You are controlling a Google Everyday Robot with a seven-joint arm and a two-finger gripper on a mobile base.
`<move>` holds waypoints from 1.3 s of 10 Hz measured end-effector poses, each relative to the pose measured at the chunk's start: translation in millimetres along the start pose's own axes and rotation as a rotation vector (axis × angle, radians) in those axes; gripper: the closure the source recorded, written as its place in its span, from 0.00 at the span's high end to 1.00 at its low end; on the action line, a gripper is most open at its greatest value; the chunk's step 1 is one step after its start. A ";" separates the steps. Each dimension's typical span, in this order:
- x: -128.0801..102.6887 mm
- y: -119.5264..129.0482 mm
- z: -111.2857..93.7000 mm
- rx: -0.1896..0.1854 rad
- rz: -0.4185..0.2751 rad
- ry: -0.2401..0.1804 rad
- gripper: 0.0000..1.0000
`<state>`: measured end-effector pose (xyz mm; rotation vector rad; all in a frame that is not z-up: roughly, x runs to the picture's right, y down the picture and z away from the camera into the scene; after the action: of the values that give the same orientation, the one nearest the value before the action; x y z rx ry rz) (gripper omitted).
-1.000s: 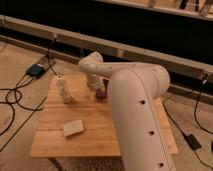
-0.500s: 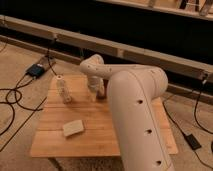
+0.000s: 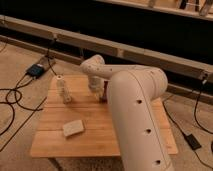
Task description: Pick up the ceramic bowl
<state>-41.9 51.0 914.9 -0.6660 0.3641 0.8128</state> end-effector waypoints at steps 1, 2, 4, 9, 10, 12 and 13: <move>-0.3 0.2 -11.6 -0.004 0.011 -0.007 0.00; -1.3 0.7 -21.3 -0.004 0.020 -0.014 0.00; -2.4 2.5 -39.0 0.009 0.046 -0.019 0.00; 0.5 2.0 -71.5 0.138 0.123 -0.004 0.00; -0.8 4.8 -74.5 0.161 0.126 -0.003 0.00; -4.2 13.8 -82.7 0.203 0.133 -0.006 0.00; -5.2 17.6 -85.7 0.213 0.136 -0.010 0.00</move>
<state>-62.9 -0.5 847.1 -0.4415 0.4842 0.8920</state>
